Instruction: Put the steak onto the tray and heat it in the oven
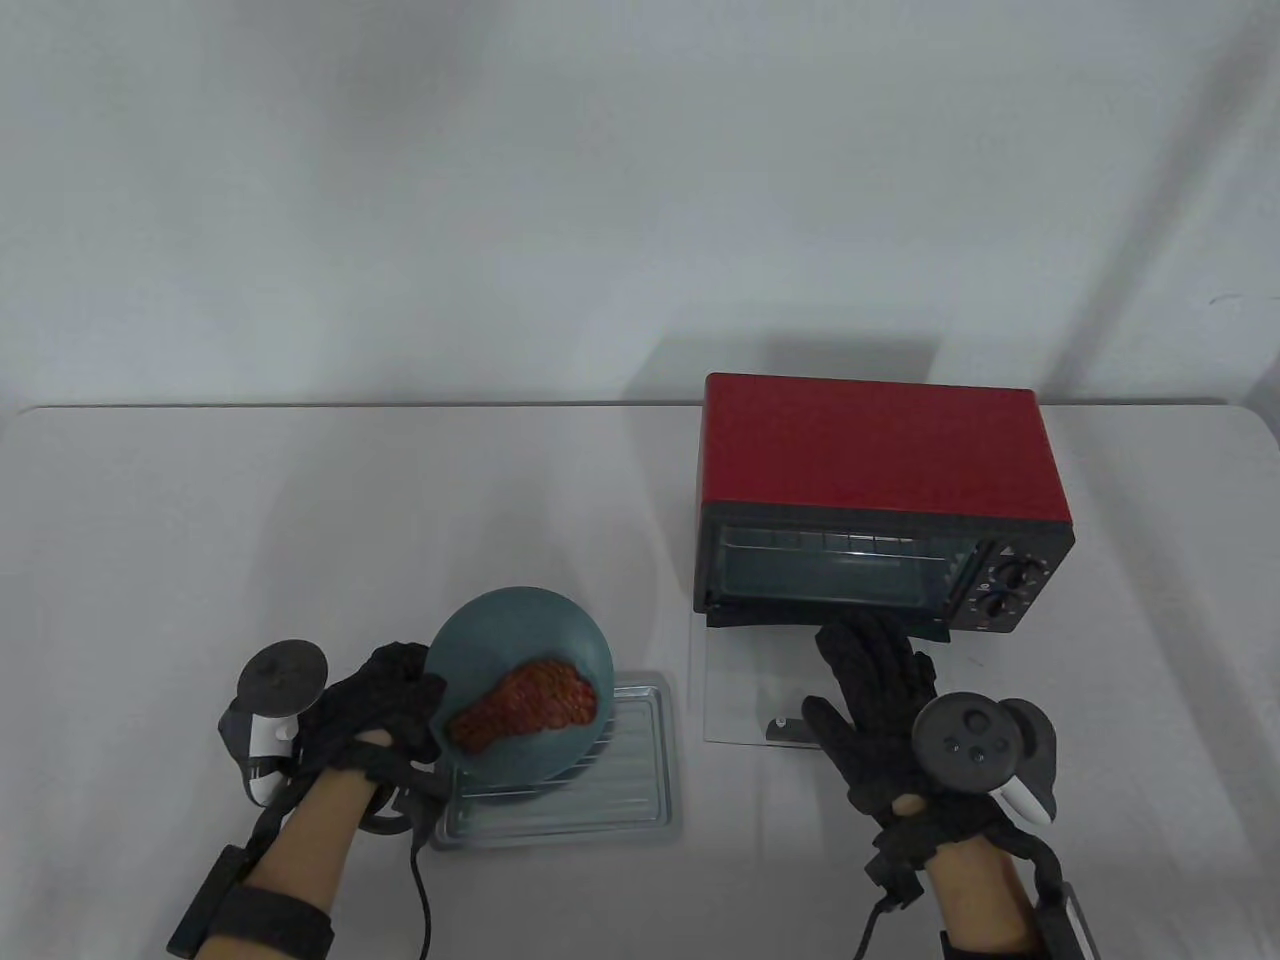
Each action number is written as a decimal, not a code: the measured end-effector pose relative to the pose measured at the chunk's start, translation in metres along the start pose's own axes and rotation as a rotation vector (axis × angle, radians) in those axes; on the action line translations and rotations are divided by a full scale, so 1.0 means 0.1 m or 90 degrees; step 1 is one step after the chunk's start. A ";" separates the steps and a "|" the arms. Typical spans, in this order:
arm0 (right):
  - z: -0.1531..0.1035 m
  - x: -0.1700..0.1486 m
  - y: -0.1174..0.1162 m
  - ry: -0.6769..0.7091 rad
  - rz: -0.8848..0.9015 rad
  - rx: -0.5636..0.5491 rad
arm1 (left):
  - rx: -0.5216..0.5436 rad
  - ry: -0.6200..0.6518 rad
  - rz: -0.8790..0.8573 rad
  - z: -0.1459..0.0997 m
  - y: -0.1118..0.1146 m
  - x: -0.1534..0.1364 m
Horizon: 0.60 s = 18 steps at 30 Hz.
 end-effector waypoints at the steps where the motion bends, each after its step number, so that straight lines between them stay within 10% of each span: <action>1: 0.00 0.00 0.00 -0.002 0.002 0.000 | 0.001 0.001 0.000 0.00 0.00 0.00; 18: 0.01 -0.02 -0.03 -0.020 0.027 0.011 | 0.063 0.117 0.057 -0.05 -0.02 0.18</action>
Point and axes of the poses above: the tracker on the back of each hand, its own x axis roughly to the thumb side, its own z axis roughly from the wrist to the fingertips, y = z × x, the point moved 4 cm from there along z, roughly from the wrist to the fingertips
